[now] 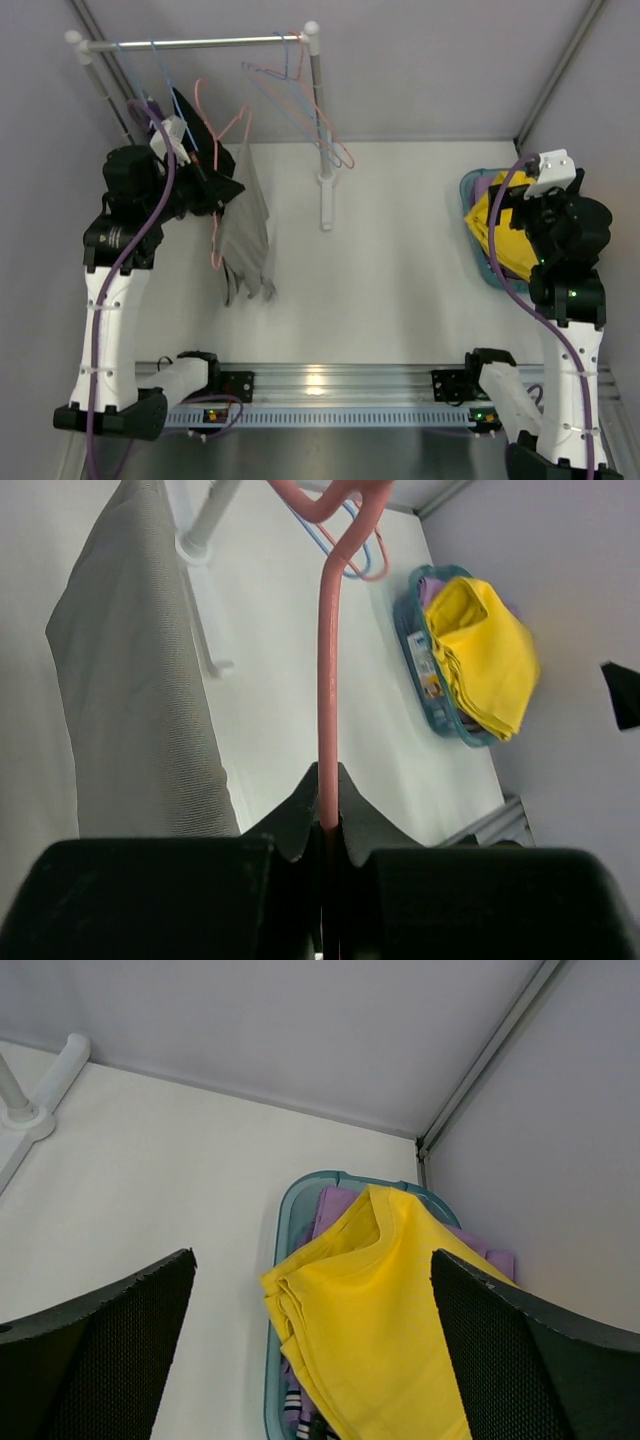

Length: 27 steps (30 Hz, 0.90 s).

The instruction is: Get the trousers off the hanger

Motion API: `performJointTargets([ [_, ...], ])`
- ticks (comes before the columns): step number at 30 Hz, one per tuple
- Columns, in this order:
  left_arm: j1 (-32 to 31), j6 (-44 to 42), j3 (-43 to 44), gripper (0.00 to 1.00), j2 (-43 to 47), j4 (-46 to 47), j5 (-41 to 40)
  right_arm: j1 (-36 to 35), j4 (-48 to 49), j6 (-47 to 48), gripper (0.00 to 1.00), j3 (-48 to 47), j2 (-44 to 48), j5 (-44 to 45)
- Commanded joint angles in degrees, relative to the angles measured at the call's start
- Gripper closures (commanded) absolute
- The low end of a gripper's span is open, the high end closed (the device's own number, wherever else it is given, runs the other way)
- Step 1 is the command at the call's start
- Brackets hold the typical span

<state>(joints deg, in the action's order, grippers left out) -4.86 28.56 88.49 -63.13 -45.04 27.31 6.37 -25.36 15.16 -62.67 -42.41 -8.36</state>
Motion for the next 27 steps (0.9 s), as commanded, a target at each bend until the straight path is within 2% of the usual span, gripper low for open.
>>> performJointTargets([
  [1, 0.03, 0.36, -0.5, 1.0, 4.15, -2.93, 8.62, -0.83, -2.23, -0.83, 0.01, -2.71, 1.19, -2.01],
  [6, -0.06, -5.43, -1.56, 1.0, 6.71, -15.23, 17.58, -0.83, -4.42, -0.39, 0.0, -4.03, 1.98, -2.19],
  [7, 0.03, -6.92, -1.39, 1.0, 6.71, -20.3, 18.82, -0.83, -4.69, -0.39, 0.01, -4.21, 2.24, -2.36],
  [10, -0.06, -15.35, -1.3, 1.0, 6.71, -30.41, 25.83, -0.83, -5.75, 0.13, 0.01, -4.39, 2.86, -2.36],
  [14, -0.06, -27.82, -1.21, 1.0, 5.74, -40.54, 30.08, -0.83, -6.63, 0.66, 0.01, -4.12, 3.3, -2.01],
  [15, -0.15, -28.03, -1.91, 1.0, 5.65, -41.18, 30.87, -0.83, -6.71, 0.75, 0.01, -3.95, 3.48, -1.92],
  [19, -3.56, -27.95, -3.85, 1.0, 4.86, -37.07, 33.07, -0.83, -6.8, 0.4, 0.01, -4.03, 3.13, -1.92],
  [22, -13.29, -18.56, -4.55, 1.0, 3.37, -25.48, 26.94, -0.83, -6.72, 0.57, 0.01, -4.3, 2.78, -1.84],
  [23, -19.86, -14.53, -4.73, 1.0, 2.32, -22.32, 22.13, -0.83, -6.72, 0.57, 0.01, -4.38, 2.69, -1.75],
  [24, -20.97, -14.84, -4.55, 1.0, 1.53, -19.07, 21.04, -0.75, -6.8, 0.66, 0.0, -4.39, 2.6, -1.66],
  [27, -23.86, -12.74, -1.05, 1.0, -4.44, -17.11, 17.8, -0.83, -6.8, 1.1, 0.0, -4.56, 2.51, -0.87],
])
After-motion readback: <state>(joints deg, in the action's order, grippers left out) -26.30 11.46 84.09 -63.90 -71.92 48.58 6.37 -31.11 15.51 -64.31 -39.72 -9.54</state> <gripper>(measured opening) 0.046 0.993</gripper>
